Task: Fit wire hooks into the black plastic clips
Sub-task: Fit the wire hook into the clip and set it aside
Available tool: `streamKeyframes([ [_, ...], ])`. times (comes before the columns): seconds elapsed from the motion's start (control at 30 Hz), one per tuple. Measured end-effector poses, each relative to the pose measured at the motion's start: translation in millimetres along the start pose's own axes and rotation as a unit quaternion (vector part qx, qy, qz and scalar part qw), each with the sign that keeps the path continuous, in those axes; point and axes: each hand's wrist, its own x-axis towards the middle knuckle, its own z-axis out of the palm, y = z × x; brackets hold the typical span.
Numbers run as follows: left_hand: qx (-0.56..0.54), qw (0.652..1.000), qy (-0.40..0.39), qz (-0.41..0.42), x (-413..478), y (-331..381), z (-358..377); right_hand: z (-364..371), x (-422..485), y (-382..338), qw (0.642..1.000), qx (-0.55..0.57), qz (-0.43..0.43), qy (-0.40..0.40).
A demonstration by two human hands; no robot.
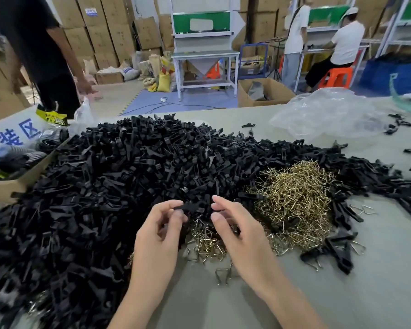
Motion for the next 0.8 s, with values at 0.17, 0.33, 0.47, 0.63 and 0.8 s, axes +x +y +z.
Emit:
streamKeyframes([
  [0.17, -0.065, 0.993, -0.089, -0.036, -5.4, 3.6, 8.1, -1.7, -0.4, -13.9, 0.989, 0.14, 0.028, -0.034],
  [0.33, -0.193, 0.97, -0.086, -0.123, -1.5, -2.3, 10.2, -8.1, 3.6, -18.9, 0.969, 0.24, 0.05, 0.034],
  [0.47, -0.214, 0.962, -0.079, -0.151, 1.6, -0.9, 4.6, -14.2, 8.4, -12.1, 0.954, 0.264, 0.105, 0.092],
  [0.63, -0.141, 0.973, -0.108, -0.146, 1.2, -1.7, -1.8, -15.4, 14.4, -5.5, 0.912, 0.37, 0.141, 0.107],
  [0.8, -0.098, 0.984, -0.097, -0.114, -2.8, -2.7, 1.6, -16.7, 15.9, -1.2, 0.902, 0.395, 0.138, 0.103],
])
